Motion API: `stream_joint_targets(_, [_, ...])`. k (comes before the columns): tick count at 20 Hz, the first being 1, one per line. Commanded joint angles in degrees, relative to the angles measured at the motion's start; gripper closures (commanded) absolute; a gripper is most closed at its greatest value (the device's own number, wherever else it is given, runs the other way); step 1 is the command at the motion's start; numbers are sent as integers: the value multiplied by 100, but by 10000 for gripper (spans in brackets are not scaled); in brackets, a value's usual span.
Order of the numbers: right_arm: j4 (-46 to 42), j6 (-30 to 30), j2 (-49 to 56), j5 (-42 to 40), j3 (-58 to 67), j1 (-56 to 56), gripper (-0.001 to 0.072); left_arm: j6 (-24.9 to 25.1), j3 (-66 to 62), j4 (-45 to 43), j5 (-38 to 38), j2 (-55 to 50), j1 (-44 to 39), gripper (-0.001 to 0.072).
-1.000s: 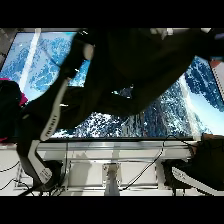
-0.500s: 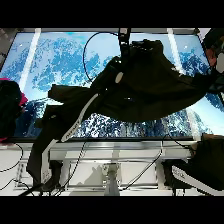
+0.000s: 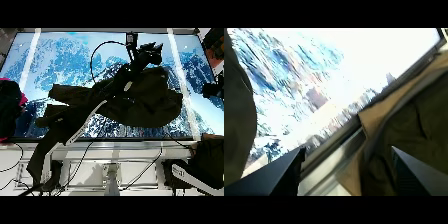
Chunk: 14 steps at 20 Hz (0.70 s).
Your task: Fold the clothes and pants, and hang the long-sleeved shirts on hangers.
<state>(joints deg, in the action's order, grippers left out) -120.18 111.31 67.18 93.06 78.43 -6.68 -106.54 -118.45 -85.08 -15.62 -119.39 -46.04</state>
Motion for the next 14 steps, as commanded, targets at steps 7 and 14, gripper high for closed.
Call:
stream_joint_targets(7, [345, 2, 284, -2312, 24, -61, 319, 299, 2, -98, 2197, 750, 1141, 690])
stream_joint_targets(14, [3379, -1851, 1532, -2874, 61, -837, 688, 1845, 7, 310, 6367, 1775, 2577, 703])
